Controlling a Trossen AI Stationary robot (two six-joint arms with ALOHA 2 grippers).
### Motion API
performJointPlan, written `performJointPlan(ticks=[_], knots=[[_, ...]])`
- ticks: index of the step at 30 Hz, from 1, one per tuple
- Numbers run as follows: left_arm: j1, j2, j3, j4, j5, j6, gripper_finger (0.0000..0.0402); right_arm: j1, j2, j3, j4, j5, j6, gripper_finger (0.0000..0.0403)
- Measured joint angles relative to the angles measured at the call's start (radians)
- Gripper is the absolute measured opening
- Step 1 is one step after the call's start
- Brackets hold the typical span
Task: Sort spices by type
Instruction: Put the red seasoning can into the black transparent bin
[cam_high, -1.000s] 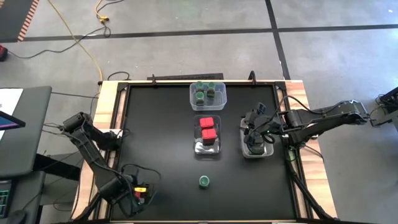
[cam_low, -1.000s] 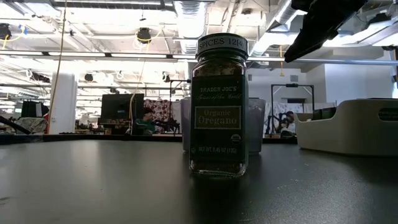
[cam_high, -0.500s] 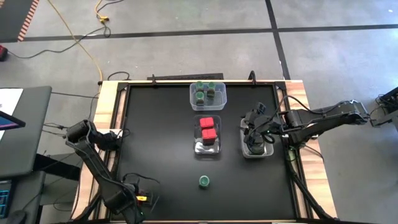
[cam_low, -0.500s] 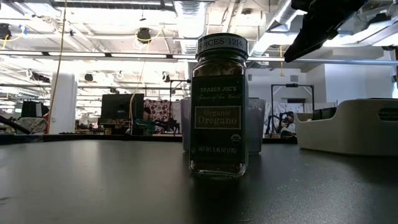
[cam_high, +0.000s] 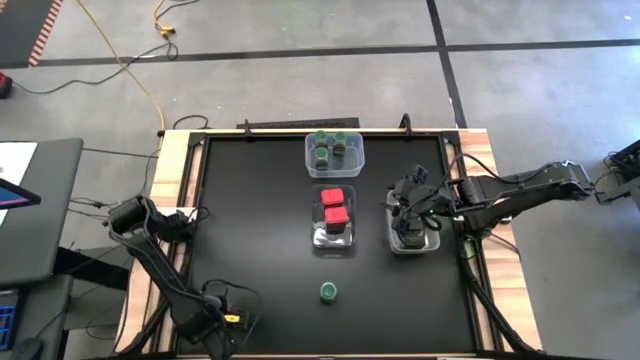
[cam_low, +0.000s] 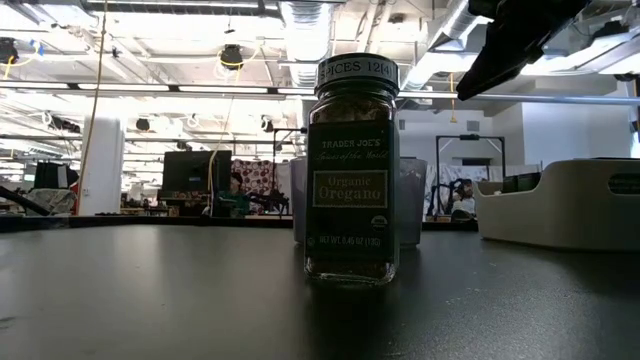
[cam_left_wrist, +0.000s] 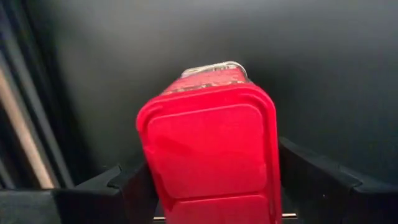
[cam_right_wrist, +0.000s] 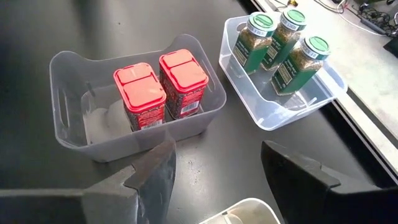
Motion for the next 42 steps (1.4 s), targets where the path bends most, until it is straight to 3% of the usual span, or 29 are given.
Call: performJointPlan(ticks=[5,11,16,23,27,31,37,42], knots=[[0.012,0.0,-0.011,0.031,0.0,0.001,0.0266,0.0,0.0,0.0,0.0,0.0,0.0,0.0265],[0.042,-0.001,-0.011,0.005,0.0,0.045,0.0203,0.0,0.0,0.0,0.0,0.0,-0.001,0.0265],[0.102,-0.014,-0.011,-0.047,-0.005,0.148,0.0203,0.0,0.0,0.0,0.0,0.0,-0.007,0.0265],[0.27,-0.134,-0.011,-0.138,-0.184,0.362,0.0203,0.0,0.0,0.0,0.005,0.0,-0.01,0.0265],[0.418,-0.23,0.005,-0.145,-0.313,0.575,0.0203,0.0,0.0,0.0,0.015,0.0,-0.01,0.0265],[0.593,-0.271,0.087,-0.089,-0.403,0.887,0.0203,0.0,0.0,0.0,0.015,0.0,-0.01,0.0265],[0.822,-0.201,0.297,0.105,-0.364,1.403,0.0203,0.0,0.0,0.0,0.013,-0.02,-0.011,0.0265],[0.907,-0.032,0.547,0.106,-0.303,1.732,0.0203,0.004,0.0,0.0,0.013,-0.036,-0.012,0.0265]])
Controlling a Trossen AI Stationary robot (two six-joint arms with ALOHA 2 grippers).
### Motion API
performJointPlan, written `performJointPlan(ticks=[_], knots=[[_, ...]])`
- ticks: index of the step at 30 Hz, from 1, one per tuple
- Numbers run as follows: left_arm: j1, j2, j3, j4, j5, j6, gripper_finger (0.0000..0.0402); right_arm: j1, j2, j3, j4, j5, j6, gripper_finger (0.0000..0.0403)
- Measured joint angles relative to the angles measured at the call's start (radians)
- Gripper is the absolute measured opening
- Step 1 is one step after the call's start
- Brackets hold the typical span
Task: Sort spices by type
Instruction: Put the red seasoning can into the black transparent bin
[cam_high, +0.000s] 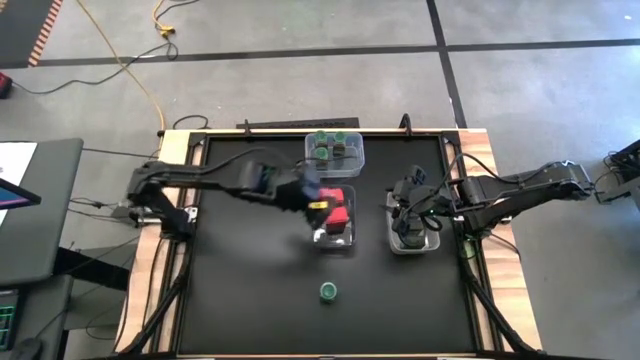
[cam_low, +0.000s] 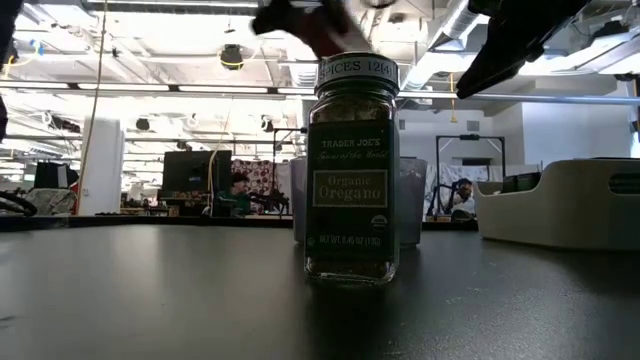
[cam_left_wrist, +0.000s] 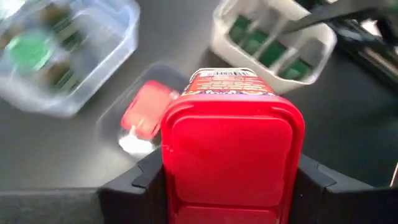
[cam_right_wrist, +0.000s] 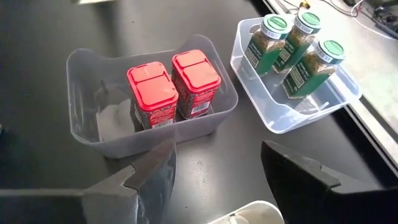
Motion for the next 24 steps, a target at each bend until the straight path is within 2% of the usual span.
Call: performJointPlan(ticks=[6,9,17,24], knots=[[0.005,0.193,0.242,-0.077,0.077,0.29,0.0209,0.0,0.0,0.0,-0.002,-0.01,-0.026,0.0265],[-0.004,0.263,0.311,-0.152,0.08,0.358,0.0226,0.0,0.0,0.0,-0.006,-0.011,-0.026,0.0265],[-0.032,0.373,0.351,-0.24,0.13,0.401,0.0205,0.0,0.0,0.0,-0.042,-0.012,-0.027,0.0265],[-0.035,0.377,0.334,-0.213,0.067,0.408,0.0212,0.0,0.0,0.0,-0.072,-0.012,-0.029,0.0265]])
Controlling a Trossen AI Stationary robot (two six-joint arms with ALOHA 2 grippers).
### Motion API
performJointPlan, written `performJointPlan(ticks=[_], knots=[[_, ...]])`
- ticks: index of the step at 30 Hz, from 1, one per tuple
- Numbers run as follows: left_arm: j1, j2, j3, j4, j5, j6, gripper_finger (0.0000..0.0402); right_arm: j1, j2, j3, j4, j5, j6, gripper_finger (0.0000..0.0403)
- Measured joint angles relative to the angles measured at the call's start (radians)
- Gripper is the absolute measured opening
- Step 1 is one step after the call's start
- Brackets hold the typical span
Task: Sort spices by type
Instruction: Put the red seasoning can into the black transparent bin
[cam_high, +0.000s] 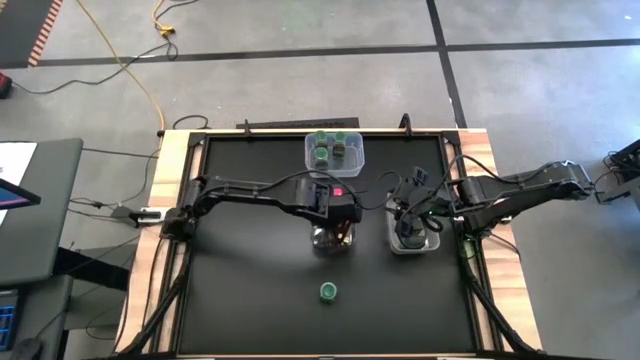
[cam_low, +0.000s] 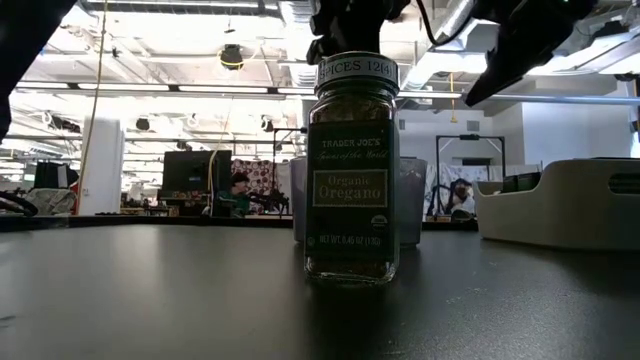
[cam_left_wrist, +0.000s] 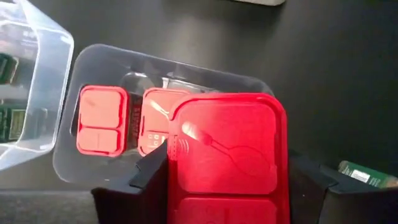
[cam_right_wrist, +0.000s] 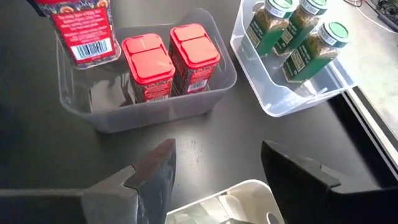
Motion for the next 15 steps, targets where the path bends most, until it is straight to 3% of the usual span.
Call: performJointPlan(ticks=[15], knots=[[-0.003,0.036,-0.006,0.029,-0.015,0.088,0.0212,0.0,0.0,0.0,-0.032,0.0,0.001,0.0265]])
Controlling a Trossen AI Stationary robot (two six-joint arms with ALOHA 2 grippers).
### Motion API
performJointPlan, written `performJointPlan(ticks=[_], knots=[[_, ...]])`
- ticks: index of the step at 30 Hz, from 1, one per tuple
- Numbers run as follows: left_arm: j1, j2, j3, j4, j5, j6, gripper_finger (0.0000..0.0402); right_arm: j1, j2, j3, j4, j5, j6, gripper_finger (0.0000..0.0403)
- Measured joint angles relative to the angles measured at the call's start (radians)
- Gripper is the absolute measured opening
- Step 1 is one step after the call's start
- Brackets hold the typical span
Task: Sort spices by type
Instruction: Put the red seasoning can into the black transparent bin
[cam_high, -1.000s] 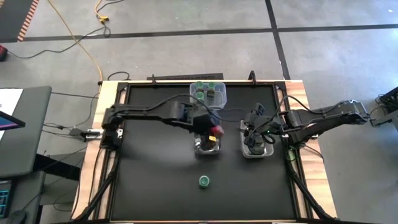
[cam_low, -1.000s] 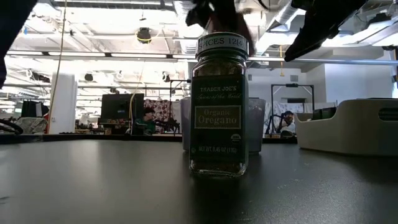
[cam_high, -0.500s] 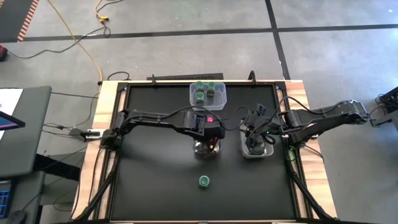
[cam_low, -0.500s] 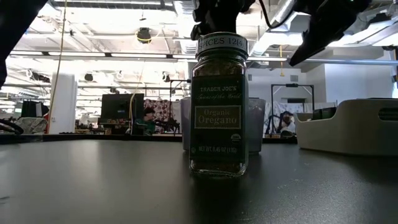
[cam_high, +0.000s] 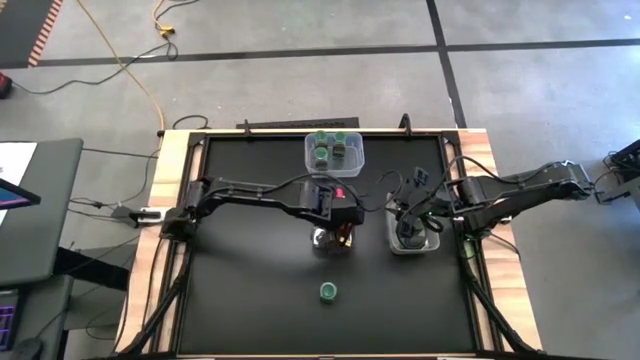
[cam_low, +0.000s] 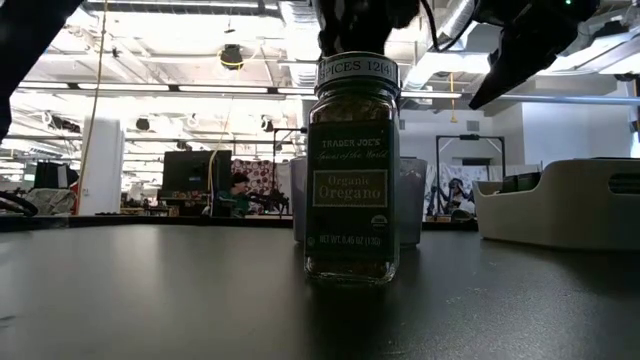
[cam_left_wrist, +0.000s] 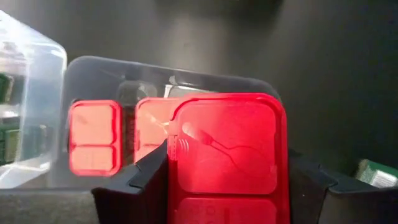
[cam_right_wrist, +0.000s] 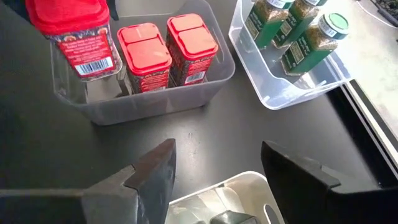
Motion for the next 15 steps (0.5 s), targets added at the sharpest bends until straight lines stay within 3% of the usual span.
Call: performJointPlan(ticks=[15], knots=[[-0.004,0.091,0.0,0.016,-0.017,0.042,0.0212,0.034,0.0,0.0,-0.019,-0.007,-0.013,0.0265]])
